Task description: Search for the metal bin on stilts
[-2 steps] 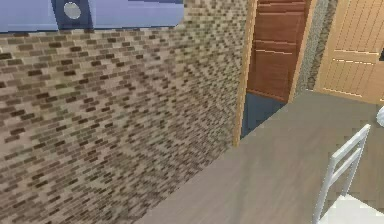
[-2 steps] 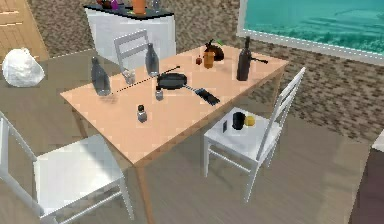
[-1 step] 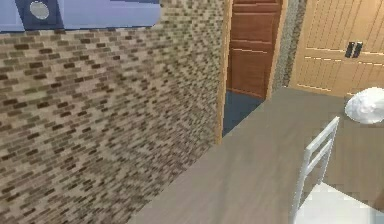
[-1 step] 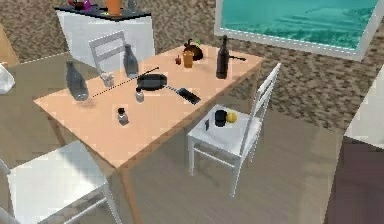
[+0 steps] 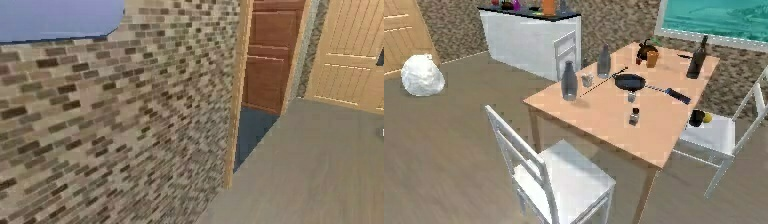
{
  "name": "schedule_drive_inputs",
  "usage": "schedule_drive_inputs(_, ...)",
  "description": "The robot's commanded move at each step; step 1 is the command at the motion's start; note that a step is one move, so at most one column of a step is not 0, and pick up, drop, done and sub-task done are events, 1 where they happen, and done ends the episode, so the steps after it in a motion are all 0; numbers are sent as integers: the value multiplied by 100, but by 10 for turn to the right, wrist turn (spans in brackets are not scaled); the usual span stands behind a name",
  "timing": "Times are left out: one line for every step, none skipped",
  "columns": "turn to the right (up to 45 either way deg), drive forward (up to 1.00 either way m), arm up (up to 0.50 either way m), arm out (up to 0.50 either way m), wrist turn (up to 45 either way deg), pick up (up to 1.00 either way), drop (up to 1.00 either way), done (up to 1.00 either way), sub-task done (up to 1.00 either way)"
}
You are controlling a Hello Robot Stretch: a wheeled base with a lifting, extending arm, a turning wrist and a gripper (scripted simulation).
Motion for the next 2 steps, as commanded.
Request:
schedule_drive_inputs(330, 0, 0, 0, 0, 0, 0, 0, 0)
schedule_drive_inputs(0, 100, 0, 0, 0, 0, 0, 0, 0)
